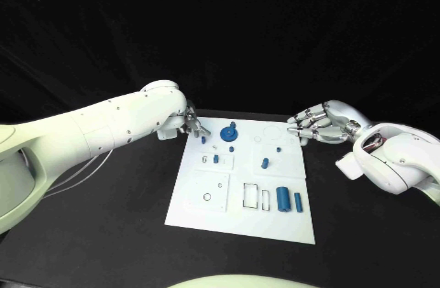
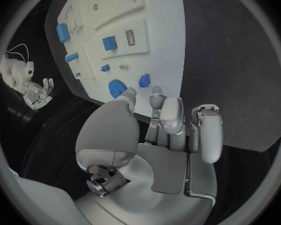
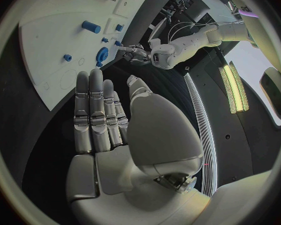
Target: Assemble the parts on the task board
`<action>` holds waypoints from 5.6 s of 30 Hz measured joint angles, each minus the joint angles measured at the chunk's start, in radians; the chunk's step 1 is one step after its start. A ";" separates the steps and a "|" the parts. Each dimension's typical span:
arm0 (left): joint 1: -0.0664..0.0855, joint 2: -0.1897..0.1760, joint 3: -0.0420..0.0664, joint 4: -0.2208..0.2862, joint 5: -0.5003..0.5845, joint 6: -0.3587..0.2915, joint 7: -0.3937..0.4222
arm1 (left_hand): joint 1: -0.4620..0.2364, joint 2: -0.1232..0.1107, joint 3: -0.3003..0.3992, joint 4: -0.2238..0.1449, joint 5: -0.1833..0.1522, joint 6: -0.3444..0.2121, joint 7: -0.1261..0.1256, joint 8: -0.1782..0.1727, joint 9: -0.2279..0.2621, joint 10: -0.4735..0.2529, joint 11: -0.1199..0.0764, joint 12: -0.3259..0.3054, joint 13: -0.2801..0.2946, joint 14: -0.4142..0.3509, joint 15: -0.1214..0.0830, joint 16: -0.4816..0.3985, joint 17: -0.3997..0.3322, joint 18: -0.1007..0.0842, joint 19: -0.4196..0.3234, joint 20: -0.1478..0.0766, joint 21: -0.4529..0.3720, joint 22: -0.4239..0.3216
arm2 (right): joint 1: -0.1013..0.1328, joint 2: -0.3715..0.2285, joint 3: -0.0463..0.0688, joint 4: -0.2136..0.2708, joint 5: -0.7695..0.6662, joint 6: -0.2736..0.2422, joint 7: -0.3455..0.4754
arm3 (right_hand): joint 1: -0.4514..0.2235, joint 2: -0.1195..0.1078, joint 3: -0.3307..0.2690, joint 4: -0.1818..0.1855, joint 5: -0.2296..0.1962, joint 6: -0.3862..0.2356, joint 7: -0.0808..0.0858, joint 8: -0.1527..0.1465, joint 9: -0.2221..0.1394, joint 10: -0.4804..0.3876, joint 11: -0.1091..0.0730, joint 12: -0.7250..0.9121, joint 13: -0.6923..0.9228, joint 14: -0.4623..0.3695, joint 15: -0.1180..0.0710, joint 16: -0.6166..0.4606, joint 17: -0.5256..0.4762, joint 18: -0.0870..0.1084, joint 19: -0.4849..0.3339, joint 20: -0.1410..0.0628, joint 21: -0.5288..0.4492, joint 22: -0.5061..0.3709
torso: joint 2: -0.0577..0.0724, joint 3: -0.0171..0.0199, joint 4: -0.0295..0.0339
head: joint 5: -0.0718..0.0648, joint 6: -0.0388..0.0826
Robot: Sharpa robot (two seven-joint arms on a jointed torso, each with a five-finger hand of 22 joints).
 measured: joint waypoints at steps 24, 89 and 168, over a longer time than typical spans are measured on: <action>-0.006 0.011 -0.001 -0.015 0.012 0.013 0.008 | 0.051 0.032 0.000 0.000 0.000 0.007 0.000 0.004 -0.011 0.000 0.000 0.004 -0.001 0.000 0.000 0.000 0.000 0.000 0.000 0.000 0.000 0.001 | 0.000 0.003 0.000 0.001 0.000 0.000 0.000 | 0.000 0.000 0.003 0.003 0.005 0.000 0.000 0.000 0.000 0.000 0.000 0.000 -0.001 0.000 0.000 -0.001 0.000 0.000 0.000 0.000 0.000 -0.001 | 0.000 0.0002 0.0002 | -0.004 -0.002; -0.011 -0.208 -0.001 0.317 0.101 -0.117 0.074 | 0.157 -0.074 0.539 -0.044 0.004 0.009 -0.005 0.104 0.001 0.045 -0.016 0.009 -0.019 -0.002 -0.006 -0.005 0.004 0.000 0.004 -0.004 0.004 0.000 | 0.000 0.003 0.000 -0.003 0.002 0.000 0.002 | 0.000 0.000 0.005 0.005 0.008 0.000 0.000 0.004 0.000 0.000 0.000 0.000 -0.006 0.000 0.000 -0.008 0.000 0.000 0.000 0.000 -0.004 -0.006 | -0.007 -0.0005 0.0100 | 0.001 -0.015; -0.108 -0.221 -0.009 0.388 -0.135 -0.177 0.140 | 0.173 -0.141 0.556 -0.076 -0.001 0.022 -0.007 0.120 0.010 0.079 -0.022 0.020 0.009 -0.002 -0.005 -0.005 0.007 0.000 0.000 -0.007 0.020 0.001 | -0.004 0.000 0.000 -0.004 0.002 0.001 0.005 | -0.005 0.005 0.007 0.007 0.014 0.000 0.000 0.004 0.000 0.000 0.000 0.000 -0.009 0.000 0.000 -0.011 0.000 0.000 0.000 0.000 -0.008 -0.010 | -0.006 0.0008 0.0076 | 0.007 -0.025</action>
